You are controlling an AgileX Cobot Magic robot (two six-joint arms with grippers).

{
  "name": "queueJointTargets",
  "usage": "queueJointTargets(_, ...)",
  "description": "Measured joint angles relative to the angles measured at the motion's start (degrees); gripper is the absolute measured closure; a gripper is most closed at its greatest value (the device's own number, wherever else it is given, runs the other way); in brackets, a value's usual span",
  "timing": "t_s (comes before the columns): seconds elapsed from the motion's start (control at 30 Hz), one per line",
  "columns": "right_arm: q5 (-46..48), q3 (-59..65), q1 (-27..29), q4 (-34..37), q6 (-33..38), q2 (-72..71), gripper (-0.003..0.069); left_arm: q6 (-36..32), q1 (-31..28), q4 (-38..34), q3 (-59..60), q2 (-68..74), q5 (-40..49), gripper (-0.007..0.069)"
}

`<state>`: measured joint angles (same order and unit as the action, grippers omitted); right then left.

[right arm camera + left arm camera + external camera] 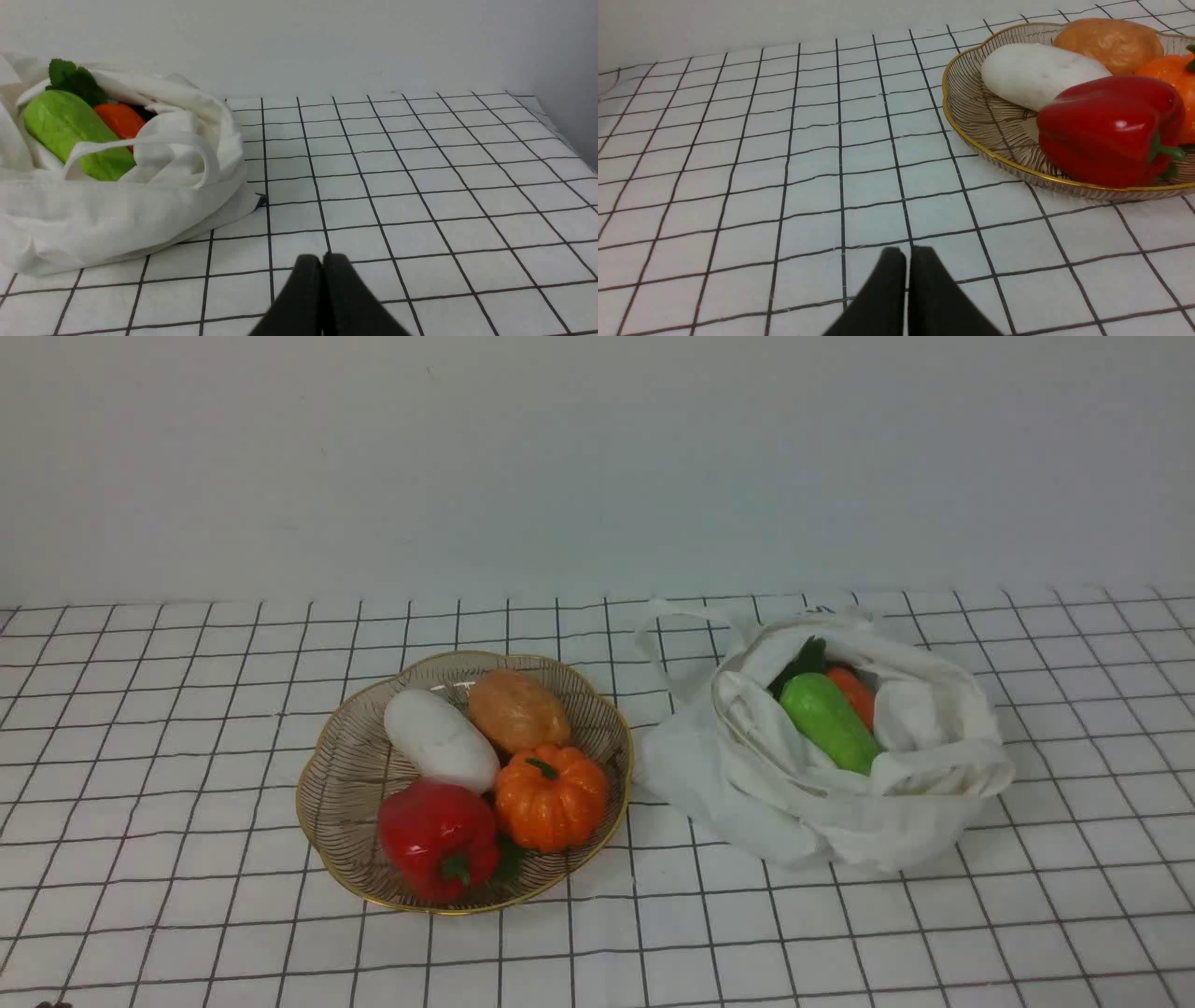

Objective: Take vegetables from bag on white checkered tablecloth place on plate.
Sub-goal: 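Reach into the cloth bag and grasp the green vegetable inside with the right gripper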

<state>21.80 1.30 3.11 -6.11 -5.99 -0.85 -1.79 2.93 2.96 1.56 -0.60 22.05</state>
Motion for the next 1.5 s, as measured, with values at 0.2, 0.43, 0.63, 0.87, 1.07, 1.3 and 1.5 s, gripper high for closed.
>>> queueJointTargets(0.2, 0.0, 0.0, 0.0, 0.0, 0.0, 0.0, 0.0674, 0.0, 0.0, 0.0, 0.0, 0.0, 0.0, 0.0632)
queueJointTargets(0.43, 0.0, 0.0, 0.0, 0.0, -0.1, 0.0, 0.0674, 0.0, 0.0, 0.0, 0.0, 0.0, 0.0, 0.0632)
queueJointTargets(0.63, 0.0, 0.0, 0.0, 0.0, -0.2, 0.0, 0.0674, 0.0, 0.0, 0.0, 0.0, 0.0, 0.0, 0.0632)
queueJointTargets(0.87, -2.4, 0.2, -0.2, 2.3, -1.2, 0.0, 0.0674, 0.0, 0.0, 0.0, 0.0, 0.0, 0.0, 0.0632)
queueJointTargets(1.07, -15.1, 0.4, -0.6, 13.0, -5.5, 0.0, 0.0674, 0.0, 0.0, 0.0, 0.0, 0.0, 0.0, 0.0632)
queueJointTargets(1.3, -20.9, 0.4, -0.6, 14.3, -7.0, 0.0, 0.0674, 0.0, 0.0, 0.0, 0.0, 0.0, 0.0, 0.0632)
queueJointTargets(1.5, -25.6, 0.4, -0.6, 17.2, -10.4, 0.0, 0.0674, 0.0, 0.0, 0.0, 0.0, 0.0, 0.0, 0.0632)
